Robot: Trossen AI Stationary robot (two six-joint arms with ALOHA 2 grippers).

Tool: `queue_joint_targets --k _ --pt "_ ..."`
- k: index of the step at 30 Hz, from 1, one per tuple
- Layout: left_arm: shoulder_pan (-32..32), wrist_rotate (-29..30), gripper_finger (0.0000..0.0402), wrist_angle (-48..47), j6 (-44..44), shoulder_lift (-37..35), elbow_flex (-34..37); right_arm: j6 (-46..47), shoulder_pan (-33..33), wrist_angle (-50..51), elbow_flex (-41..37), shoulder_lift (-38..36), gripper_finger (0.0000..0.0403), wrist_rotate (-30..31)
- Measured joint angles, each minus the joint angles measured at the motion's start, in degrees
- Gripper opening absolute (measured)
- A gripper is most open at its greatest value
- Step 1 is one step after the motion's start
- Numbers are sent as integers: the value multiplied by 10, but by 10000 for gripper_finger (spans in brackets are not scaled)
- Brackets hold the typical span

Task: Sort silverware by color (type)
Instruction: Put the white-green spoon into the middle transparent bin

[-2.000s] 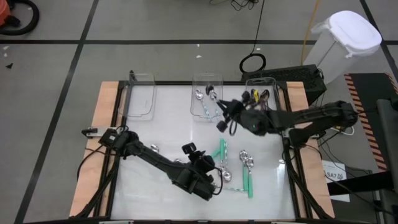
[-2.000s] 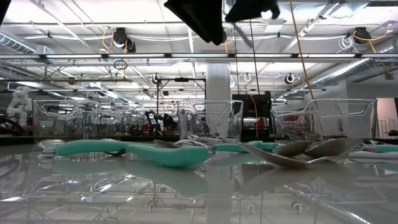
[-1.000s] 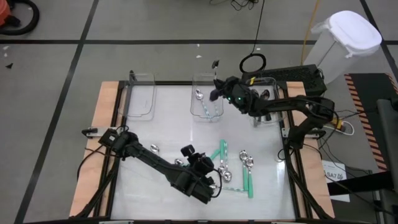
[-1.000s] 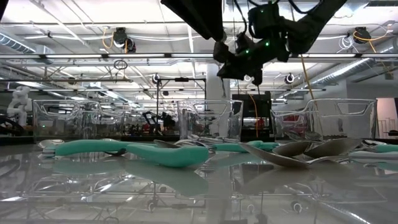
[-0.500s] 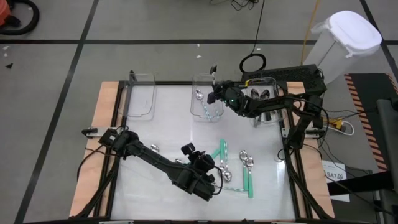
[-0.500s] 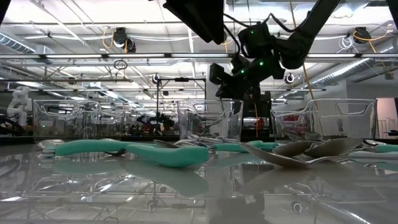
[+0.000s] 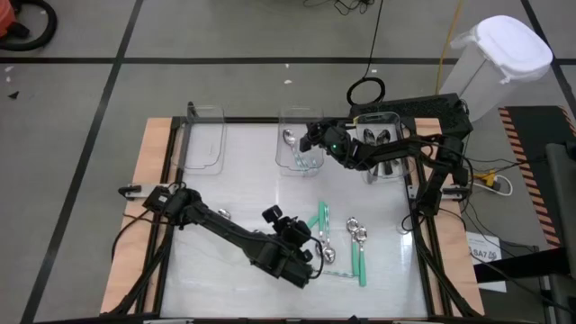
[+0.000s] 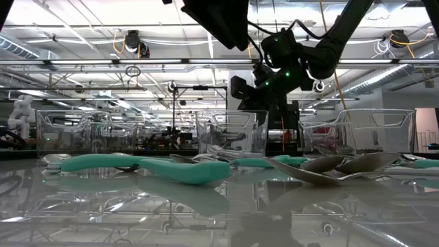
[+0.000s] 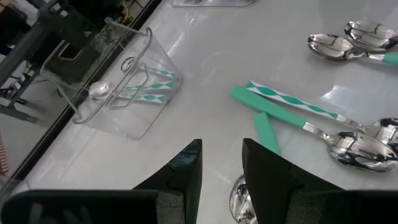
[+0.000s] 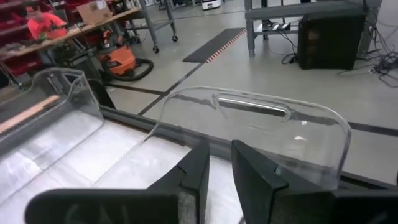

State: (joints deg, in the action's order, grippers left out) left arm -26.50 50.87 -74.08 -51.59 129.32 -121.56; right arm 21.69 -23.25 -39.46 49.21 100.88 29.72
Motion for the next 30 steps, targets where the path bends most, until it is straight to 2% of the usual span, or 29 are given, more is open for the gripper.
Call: queue_joint_targets --k 4,9,13,17,20,22,26,30 --pt "0 0 116 -1 0 0 0 -37 15 38 0 -40 66 0" --pt "0 0 116 -2 1 0 0 -109 54 149 0 -148 66 0" --pt "0 0 116 -8 3 0 0 -138 100 303 0 -251 66 0" --pt "-5 0 116 -13 3 0 0 -139 150 502 0 -354 66 0" --pt "-11 0 116 -14 3 0 0 -97 196 649 -2 -415 66 0" --pt "-14 0 116 -14 3 0 0 -49 236 701 -22 -453 66 0" --pt "-16 0 116 -19 -6 0 0 42 333 699 -105 -523 66 0" --pt "-16 0 116 -83 -64 0 0 100 428 608 -199 -564 66 -15"
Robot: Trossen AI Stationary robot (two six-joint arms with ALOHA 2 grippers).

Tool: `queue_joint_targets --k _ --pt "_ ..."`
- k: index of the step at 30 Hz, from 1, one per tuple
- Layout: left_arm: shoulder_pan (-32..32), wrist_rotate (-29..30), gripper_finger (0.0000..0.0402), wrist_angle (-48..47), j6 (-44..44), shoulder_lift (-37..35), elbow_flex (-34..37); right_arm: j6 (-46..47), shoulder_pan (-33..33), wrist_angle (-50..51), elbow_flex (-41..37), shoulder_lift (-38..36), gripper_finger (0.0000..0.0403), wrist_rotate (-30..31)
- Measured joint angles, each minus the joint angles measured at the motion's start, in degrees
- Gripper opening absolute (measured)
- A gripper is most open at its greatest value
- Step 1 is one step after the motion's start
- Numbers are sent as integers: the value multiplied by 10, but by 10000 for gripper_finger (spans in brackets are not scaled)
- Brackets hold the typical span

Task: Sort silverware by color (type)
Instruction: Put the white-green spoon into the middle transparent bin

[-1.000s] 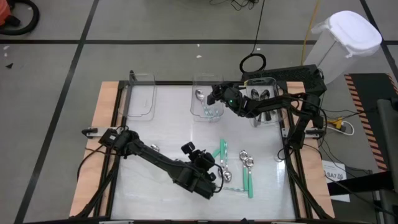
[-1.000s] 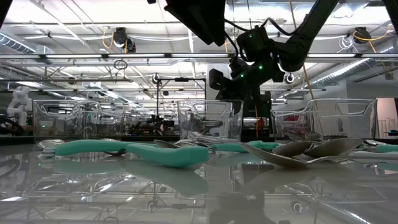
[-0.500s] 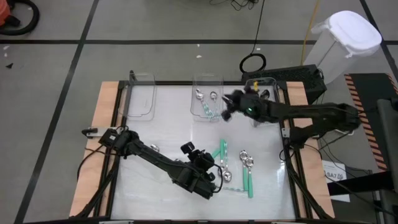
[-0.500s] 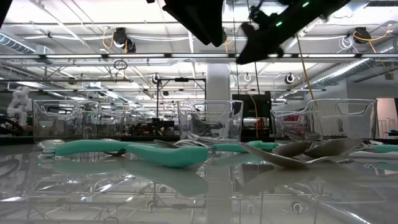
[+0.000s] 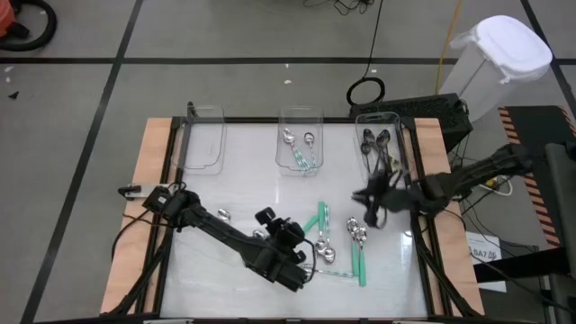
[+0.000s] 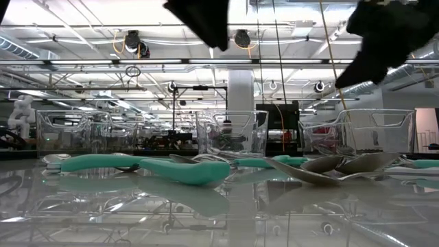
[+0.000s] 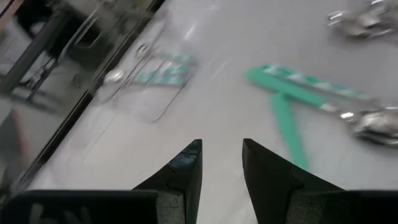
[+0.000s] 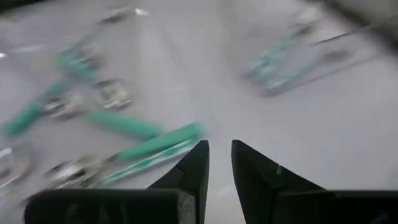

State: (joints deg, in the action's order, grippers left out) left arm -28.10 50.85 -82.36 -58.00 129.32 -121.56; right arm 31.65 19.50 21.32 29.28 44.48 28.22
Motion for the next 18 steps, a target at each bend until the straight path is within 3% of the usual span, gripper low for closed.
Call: queue_joint_targets --k 4,9,12,18 --pt "0 -22 116 -73 -123 0 5 4 71 -161 -75 5 66 -15" --pt "-5 -29 116 -73 -167 1 18 -51 120 -326 -121 44 66 -12" --pt "-9 -34 116 -72 -192 1 21 -67 134 -359 -122 67 66 -13" --pt "-9 -80 116 -75 -160 1 21 -106 144 -402 -122 97 66 -11"
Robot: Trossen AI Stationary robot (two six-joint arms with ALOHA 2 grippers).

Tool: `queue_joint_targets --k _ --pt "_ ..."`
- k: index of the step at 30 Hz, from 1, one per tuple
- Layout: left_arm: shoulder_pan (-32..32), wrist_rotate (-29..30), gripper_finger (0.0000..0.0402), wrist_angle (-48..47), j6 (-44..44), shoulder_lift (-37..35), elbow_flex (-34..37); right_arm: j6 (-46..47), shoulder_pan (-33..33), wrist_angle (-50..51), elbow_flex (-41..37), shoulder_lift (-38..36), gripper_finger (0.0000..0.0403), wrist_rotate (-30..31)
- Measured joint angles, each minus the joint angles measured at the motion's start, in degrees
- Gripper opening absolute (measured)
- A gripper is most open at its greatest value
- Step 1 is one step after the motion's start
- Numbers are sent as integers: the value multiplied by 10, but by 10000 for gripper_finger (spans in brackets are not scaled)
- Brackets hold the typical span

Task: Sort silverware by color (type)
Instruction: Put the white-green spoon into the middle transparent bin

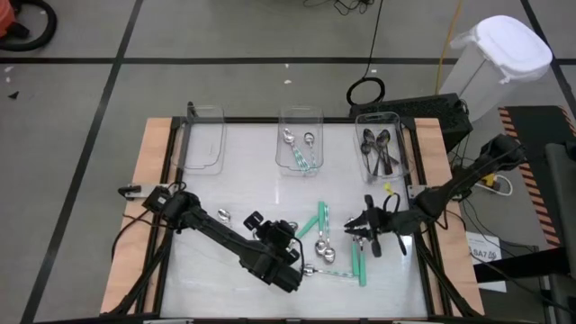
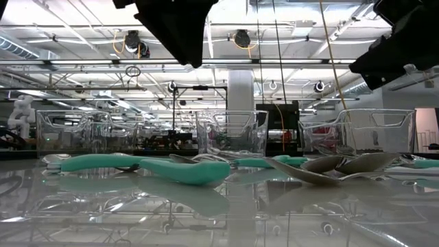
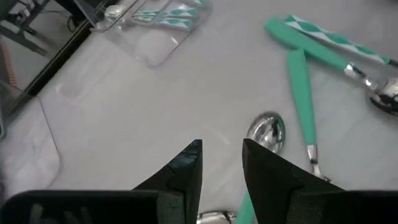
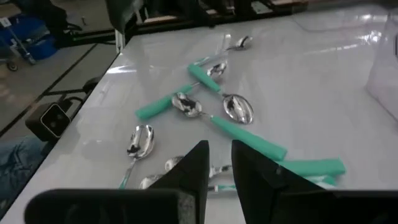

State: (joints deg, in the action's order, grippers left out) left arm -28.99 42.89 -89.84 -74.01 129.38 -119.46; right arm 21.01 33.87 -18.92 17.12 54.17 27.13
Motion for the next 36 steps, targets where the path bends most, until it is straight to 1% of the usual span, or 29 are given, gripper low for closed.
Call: queue_joint_targets --k 5,6,9,12,14,16,19,21,24,26,28,29,32,36 --pt "4 -31 116 -2 50 0 8 -20 0 -3 0 4 66 -2" --pt "4 -30 116 -1 65 0 9 -20 0 0 0 4 66 -2" --pt "-3 4 116 -2 111 0 10 -20 3 7 0 4 66 -3" --pt "-5 8 116 -1 139 0 12 -20 14 17 0 4 66 -3" --pt "-5 28 116 -1 147 -12 36 -14 23 23 0 4 66 -3" --pt "-2 33 116 0 128 -42 89 -9 33 27 0 4 66 -3" --pt "3 23 116 -1 49 -114 219 -7 50 29 0 4 66 -3" --pt "2 6 116 -3 -39 -173 315 -6 60 29 0 4 66 -3" --pt "-9 -37 115 3 -221 -266 424 -5 71 29 0 4 66 -2" --pt "-18 -103 115 4 -368 -318 481 -7 73 29 0 4 66 -1" --pt "-30 -155 115 16 -459 -351 517 -10 73 29 0 4 66 1" --pt "-37 -168 115 29 -488 -358 528 -13 73 29 0 4 66 1" --pt "-61 -177 115 63 -558 -357 538 -22 73 29 0 4 66 1" --pt "-65 -207 115 161 -652 -336 537 -24 73 29 0 4 66 1"
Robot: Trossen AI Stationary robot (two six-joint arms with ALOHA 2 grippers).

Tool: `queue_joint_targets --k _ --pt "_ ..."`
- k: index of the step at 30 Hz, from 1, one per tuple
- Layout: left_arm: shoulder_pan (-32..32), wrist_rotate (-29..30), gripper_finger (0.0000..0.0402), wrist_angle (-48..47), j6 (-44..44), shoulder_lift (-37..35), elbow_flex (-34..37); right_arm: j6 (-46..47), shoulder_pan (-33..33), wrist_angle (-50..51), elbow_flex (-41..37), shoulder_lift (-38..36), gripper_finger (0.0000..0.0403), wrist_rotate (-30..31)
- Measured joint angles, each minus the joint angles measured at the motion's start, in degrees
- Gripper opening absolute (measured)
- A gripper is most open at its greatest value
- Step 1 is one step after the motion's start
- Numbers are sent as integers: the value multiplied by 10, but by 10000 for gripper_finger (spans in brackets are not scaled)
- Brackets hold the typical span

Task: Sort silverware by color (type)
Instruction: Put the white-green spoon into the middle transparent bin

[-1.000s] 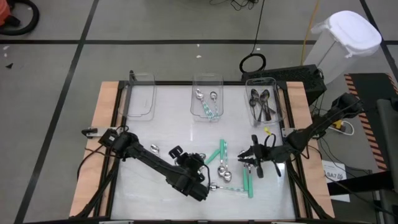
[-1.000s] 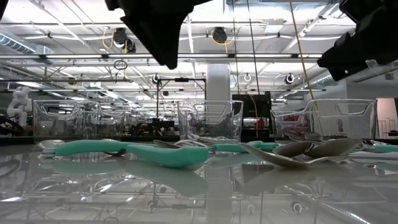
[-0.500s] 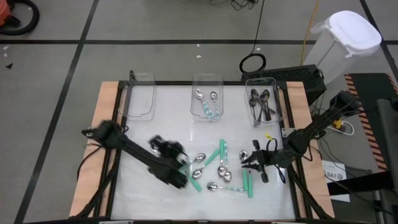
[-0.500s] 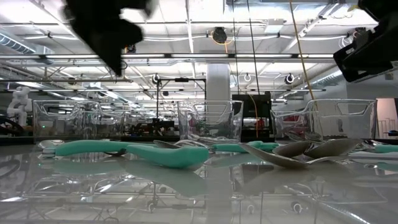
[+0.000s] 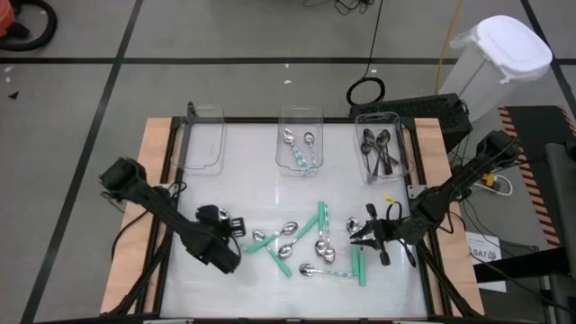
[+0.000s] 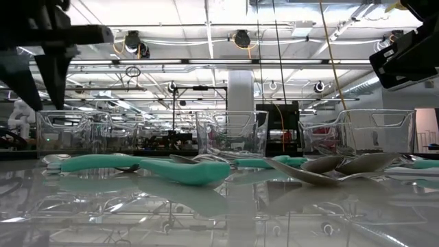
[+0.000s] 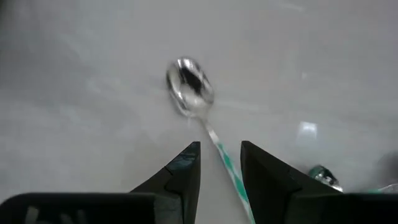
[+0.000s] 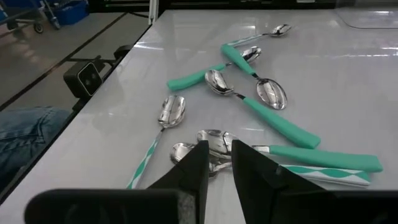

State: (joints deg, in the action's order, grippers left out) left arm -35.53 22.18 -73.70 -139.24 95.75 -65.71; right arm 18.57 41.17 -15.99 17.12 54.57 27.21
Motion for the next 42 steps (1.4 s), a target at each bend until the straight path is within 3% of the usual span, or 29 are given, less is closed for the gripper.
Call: queue_joint_targets --k 5,10,27,37,42 --pt "2 -42 115 38 -32 21 0 -4 0 0 0 0 66 0" --pt "4 -43 115 56 -75 43 0 -3 0 2 0 0 66 0" --pt "45 -42 115 121 -67 101 0 -2 0 1 0 0 66 0" --pt "47 -42 115 106 -74 108 -1 -2 0 2 0 0 66 0" --pt "46 -67 115 124 -75 136 -1 -2 0 3 0 0 66 0"
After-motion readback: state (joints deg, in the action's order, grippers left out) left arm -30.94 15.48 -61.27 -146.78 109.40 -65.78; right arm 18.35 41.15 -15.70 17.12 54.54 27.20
